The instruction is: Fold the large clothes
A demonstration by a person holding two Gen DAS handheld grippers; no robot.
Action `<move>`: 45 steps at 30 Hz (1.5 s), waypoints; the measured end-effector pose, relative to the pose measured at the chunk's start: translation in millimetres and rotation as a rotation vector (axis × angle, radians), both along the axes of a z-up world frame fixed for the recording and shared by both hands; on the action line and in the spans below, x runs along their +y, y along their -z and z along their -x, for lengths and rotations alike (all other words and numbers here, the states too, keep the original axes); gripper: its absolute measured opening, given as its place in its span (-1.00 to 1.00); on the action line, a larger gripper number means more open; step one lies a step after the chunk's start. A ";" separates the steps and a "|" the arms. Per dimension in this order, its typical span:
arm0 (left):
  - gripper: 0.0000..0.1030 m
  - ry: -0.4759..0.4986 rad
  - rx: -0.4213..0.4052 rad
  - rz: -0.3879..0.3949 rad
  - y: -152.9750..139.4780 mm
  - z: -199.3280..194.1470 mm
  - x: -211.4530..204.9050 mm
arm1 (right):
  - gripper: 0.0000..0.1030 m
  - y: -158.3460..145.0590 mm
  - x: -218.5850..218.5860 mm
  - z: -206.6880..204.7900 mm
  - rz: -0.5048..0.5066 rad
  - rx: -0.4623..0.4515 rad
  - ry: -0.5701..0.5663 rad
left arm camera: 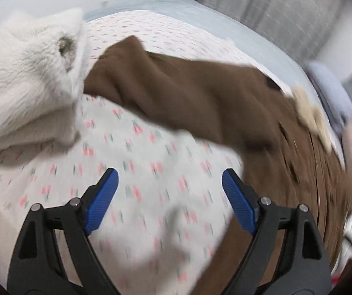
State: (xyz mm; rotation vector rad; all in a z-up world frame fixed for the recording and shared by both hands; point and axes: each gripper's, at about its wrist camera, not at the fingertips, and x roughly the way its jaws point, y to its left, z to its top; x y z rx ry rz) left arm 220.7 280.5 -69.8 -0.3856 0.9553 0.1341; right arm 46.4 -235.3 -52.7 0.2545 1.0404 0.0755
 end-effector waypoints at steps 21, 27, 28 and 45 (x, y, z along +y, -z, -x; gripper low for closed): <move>-0.82 -0.357 -0.542 -0.298 -53.4 -95.6 11.5 | 0.52 42.9 0.7 -32.5 0.036 0.067 -0.005; -0.41 -0.456 -0.254 -0.769 -28.0 -135.0 26.4 | 0.52 42.8 -1.9 -28.8 0.037 0.065 -0.003; -0.34 -0.456 -0.195 -0.830 -21.3 -139.7 28.6 | 0.52 41.6 -2.4 -27.6 0.040 0.063 -0.001; 0.62 0.141 -0.151 -0.138 -50.7 -93.1 -122.1 | 0.62 -0.2 -197.2 -13.8 -0.044 -0.088 0.567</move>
